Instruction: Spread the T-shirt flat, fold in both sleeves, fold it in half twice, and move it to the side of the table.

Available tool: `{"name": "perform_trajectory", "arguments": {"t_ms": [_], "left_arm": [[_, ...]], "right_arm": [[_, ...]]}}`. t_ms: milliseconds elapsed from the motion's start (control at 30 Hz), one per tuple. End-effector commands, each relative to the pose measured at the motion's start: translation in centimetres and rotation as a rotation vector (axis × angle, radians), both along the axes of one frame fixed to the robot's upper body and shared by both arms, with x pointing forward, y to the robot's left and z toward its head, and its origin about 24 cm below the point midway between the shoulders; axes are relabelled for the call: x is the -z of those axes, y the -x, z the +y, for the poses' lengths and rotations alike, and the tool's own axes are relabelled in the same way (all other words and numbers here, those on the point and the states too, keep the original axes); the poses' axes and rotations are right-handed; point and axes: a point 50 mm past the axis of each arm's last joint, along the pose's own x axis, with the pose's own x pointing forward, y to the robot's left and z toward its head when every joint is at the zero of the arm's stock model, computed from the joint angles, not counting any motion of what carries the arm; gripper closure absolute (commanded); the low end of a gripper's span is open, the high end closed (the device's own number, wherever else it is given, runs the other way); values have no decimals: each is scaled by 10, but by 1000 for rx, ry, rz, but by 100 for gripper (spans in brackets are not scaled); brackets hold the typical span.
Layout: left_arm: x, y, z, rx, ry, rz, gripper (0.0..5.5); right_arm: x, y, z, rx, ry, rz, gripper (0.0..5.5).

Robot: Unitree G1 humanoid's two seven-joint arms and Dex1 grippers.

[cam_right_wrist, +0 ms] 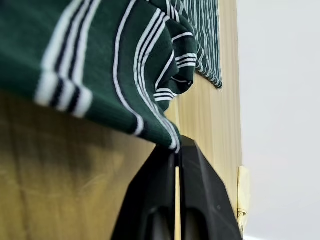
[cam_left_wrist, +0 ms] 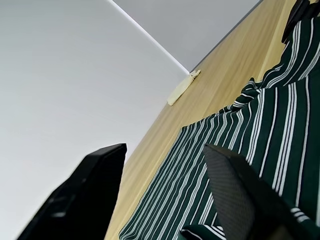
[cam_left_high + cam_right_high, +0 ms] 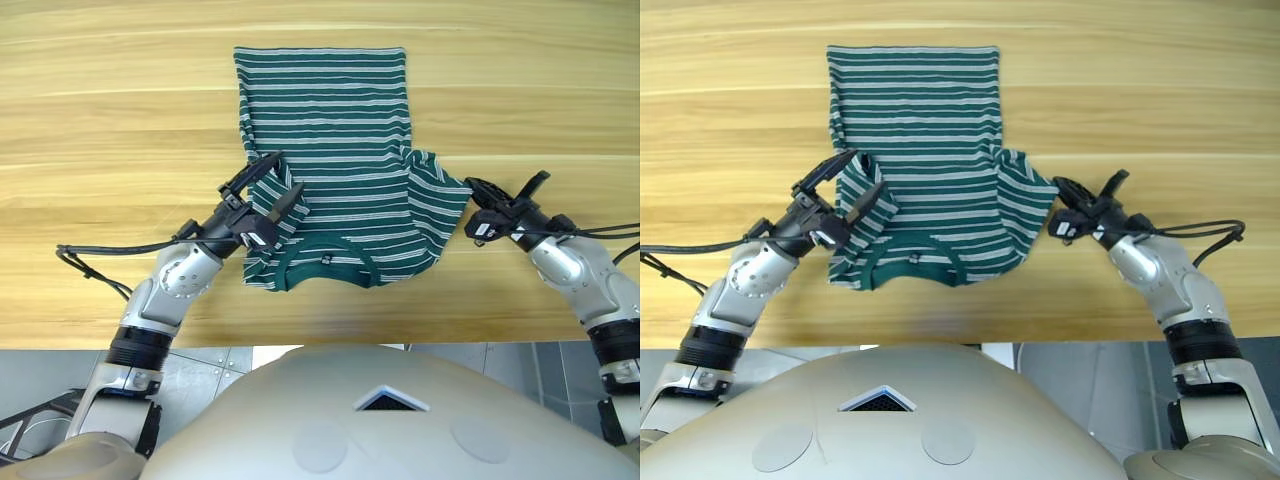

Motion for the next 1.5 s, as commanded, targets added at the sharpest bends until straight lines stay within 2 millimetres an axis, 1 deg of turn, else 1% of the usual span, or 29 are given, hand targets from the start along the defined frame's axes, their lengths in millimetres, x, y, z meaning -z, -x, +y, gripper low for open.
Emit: {"name": "perform_trajectory", "arguments": {"t_ms": [33, 133, 200, 233, 300, 367, 433, 500, 700, 767, 900, 1000, 1100, 1200, 1400, 1433, 1467, 1500], "left_arm": [[-3, -1, 0, 4, -8, -19, 261], [-3, -1, 0, 5, -7, -18, 261], [-4, -1, 0, 2, -3, -19, 261], [-4, -1, 0, 1, 0, -20, 261], [-4, -2, 0, 0, 3, -20, 261], [-3, -2, 1, -5, 5, -18, 261], [-2, -2, 2, -10, 5, -15, 261], [-2, -2, 2, -15, 6, -14, 261], [-1, -4, 5, -37, 6, -13, 261], [0, -5, 5, -37, 9, -13, 261], [0, -6, 4, -40, 17, -13, 261], [1, -7, 4, -42, 21, -11, 261], [2, -8, 2, -37, 25, -9, 261], [2, -9, 0, -31, 29, -8, 261], [3, -8, -1, -27, 33, -6, 261], [3, -8, -1, -25, 33, -6, 261], [3, -9, -2, -24, 32, -7, 261], [3, -9, -2, -23, 32, -7, 261]], "right_arm": [[25, 17, -5, 26, 63, 131, 547], [25, 17, -5, 27, 56, 128, 547], [21, 16, -1, 18, 23, 105, 547], [17, 16, 3, 8, -10, 87, 547], [3, 13, 18, -25, -135, 29, 547], [-12, 6, 26, -25, -229, -49, 547], [-18, 0, 29, -10, -268, -99, 547], [-20, -3, 33, -7, -289, -117, 547], [-20, -8, 42, -9, -323, -140, 547], [-21, -9, 49, -30, -337, -139, 547], [-20, -9, 70, -97, -393, -123, 547], [-21, -9, 81, -135, -420, -112, 547], [-17, -8, 90, -168, -420, -87, 547], [-14, -6, 94, -186, -418, -63, 547], [-3, -2, 96, -210, -380, -5, 547], [-2, -2, 95, -210, -373, 1, 524], [-1, -2, 94, -210, -365, 7, 522], [-1, -2, 92, -209, -360, 10, 504]]}}
